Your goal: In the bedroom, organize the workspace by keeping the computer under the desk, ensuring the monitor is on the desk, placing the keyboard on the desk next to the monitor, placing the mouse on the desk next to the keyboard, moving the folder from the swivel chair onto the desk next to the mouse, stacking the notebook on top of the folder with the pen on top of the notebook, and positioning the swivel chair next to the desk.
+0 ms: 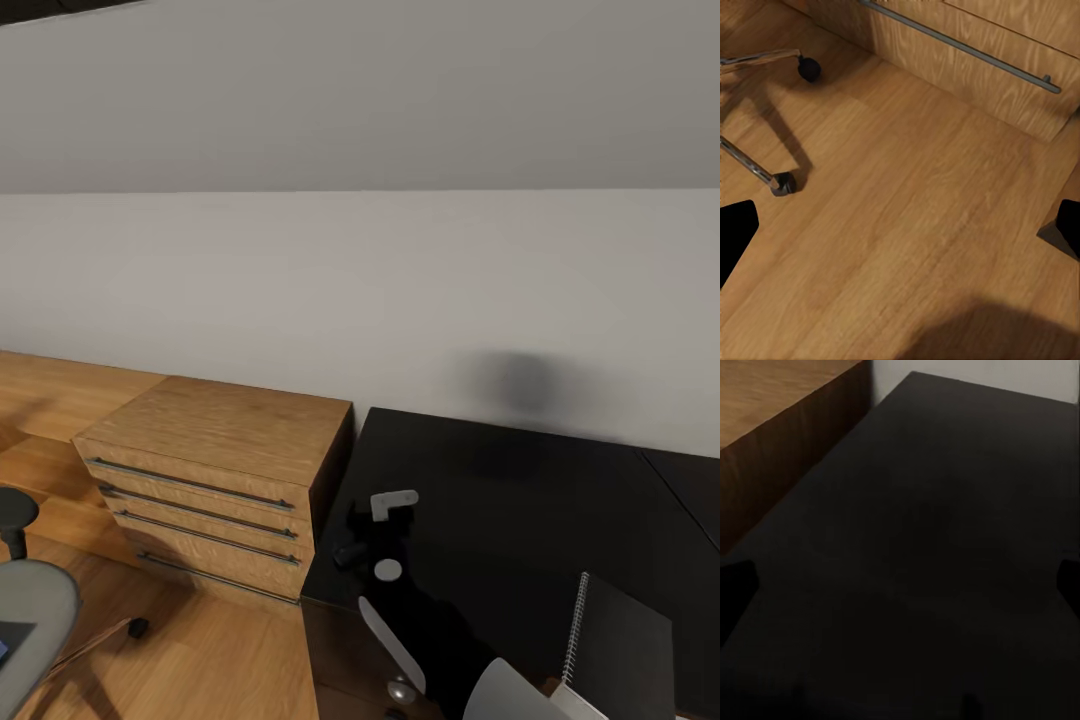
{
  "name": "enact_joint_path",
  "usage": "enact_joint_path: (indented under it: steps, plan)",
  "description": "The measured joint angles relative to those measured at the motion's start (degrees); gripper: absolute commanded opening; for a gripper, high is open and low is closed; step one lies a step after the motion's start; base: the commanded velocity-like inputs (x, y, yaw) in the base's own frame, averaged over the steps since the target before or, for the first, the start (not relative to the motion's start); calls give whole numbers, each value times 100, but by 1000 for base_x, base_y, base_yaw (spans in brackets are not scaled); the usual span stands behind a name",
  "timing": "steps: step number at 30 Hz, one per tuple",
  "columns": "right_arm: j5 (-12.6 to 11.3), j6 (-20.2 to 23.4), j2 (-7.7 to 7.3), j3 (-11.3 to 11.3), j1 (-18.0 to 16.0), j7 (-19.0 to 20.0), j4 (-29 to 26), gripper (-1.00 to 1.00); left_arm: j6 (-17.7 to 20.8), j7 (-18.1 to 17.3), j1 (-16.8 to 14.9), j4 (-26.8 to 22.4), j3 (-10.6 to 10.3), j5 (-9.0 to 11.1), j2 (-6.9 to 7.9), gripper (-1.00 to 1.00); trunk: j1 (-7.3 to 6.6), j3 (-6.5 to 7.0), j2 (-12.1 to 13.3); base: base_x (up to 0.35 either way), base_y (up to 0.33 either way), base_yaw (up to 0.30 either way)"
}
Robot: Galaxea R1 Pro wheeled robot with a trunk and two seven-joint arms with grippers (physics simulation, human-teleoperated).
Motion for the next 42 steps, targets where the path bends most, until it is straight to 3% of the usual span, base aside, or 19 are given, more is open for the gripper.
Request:
enact_joint_path:
  steps: [16,42]
  plan:
    - [101,-146,0,30,93,13,-189,100,1,-5,1,0,1,-4,25,100,0,0,0,0,0,0]
    - [68,124,0,43,118,43,-307,100,10,-5,1,6,2,-4,25,100,0,0,0,-60,0,0]
